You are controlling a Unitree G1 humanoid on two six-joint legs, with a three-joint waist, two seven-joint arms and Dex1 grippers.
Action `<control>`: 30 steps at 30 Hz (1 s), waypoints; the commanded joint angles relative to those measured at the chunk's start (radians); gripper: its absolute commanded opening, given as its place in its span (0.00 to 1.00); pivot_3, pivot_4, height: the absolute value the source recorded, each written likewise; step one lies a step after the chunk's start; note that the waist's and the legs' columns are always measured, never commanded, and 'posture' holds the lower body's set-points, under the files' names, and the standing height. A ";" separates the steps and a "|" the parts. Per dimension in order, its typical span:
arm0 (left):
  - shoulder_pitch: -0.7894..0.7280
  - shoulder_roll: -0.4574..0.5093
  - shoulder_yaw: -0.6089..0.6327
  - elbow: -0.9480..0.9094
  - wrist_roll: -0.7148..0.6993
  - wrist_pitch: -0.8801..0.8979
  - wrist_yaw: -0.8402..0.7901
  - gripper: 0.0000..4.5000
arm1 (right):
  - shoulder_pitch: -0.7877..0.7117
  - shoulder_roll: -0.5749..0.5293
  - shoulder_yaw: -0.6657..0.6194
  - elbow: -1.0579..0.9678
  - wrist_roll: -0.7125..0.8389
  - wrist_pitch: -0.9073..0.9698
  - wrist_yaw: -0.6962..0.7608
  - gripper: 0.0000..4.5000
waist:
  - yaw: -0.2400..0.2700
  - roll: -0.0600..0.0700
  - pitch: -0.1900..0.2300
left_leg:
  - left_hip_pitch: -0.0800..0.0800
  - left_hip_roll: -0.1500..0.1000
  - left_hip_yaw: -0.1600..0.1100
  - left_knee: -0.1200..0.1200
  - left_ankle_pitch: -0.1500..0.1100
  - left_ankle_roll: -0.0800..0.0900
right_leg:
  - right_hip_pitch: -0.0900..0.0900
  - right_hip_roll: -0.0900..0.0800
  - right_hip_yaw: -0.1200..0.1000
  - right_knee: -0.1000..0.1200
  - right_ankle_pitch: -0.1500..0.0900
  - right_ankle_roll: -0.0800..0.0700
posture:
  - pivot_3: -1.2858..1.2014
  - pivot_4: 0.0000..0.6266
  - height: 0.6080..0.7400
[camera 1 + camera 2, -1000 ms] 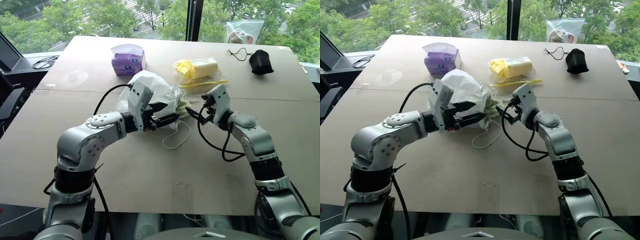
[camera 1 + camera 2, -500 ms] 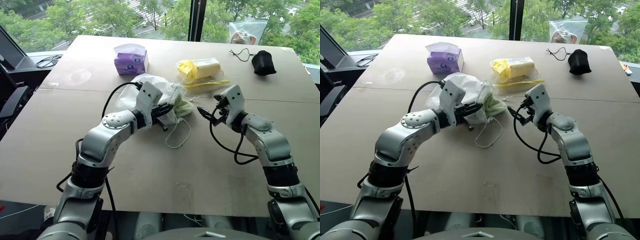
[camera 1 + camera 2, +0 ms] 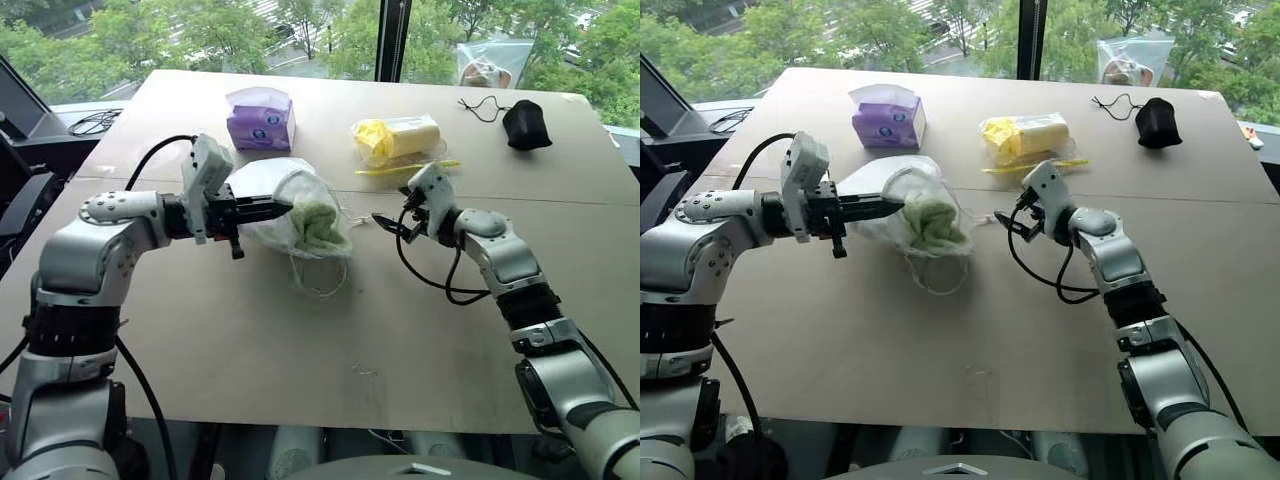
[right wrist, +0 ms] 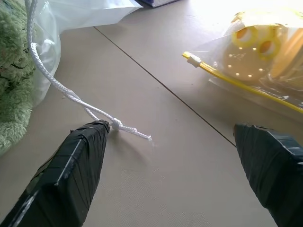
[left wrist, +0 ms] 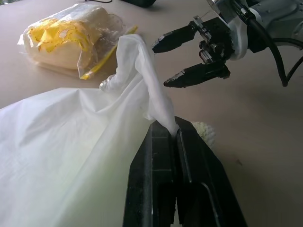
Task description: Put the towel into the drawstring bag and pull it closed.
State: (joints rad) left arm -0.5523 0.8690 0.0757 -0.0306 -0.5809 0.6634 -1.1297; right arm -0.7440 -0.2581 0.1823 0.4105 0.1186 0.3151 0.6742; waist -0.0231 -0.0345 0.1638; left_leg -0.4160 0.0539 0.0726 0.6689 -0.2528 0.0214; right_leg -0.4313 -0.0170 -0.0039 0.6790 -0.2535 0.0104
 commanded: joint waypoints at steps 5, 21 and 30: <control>0.022 0.016 0.041 -0.037 0.010 -0.030 0.007 0.01 | -0.109 0.107 0.072 0.168 -0.018 -0.076 0.152 1.00 | 0.005 0.000 0.000 | 0.000 0.000 -0.001 0.000 0.000 -0.001 | 0.000 0.000 0.000 0.000 0.000 0.000 | 0.52 0.24 1.00; 0.125 0.008 0.156 -0.048 -0.024 -0.001 0.068 0.00 | -0.109 0.146 -0.019 0.228 -0.051 -0.131 0.046 0.01 | 0.001 0.000 0.000 | 0.000 0.001 0.000 0.000 0.001 -0.001 | -0.001 -0.003 0.000 0.001 0.000 0.000 | 0.52 0.24 1.00; 0.274 0.025 0.446 -0.105 -0.256 0.278 0.179 0.41 | -0.033 0.138 -0.019 0.092 -0.050 -0.050 0.020 0.00 | -0.021 0.000 0.000 | 0.000 0.002 0.000 0.000 0.001 -0.001 | -0.001 -0.005 0.000 0.003 0.000 0.000 | 0.52 0.24 1.00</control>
State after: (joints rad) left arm -0.3112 0.8695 0.4179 -0.0759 -0.7546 0.8659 -0.9710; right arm -0.7811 -0.1180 0.1774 0.5555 0.0567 0.2572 0.7028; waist -0.0436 -0.0345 0.1640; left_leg -0.4154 0.0558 0.0724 0.6688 -0.2523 0.0205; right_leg -0.4322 -0.0223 -0.0036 0.6814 -0.2534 0.0102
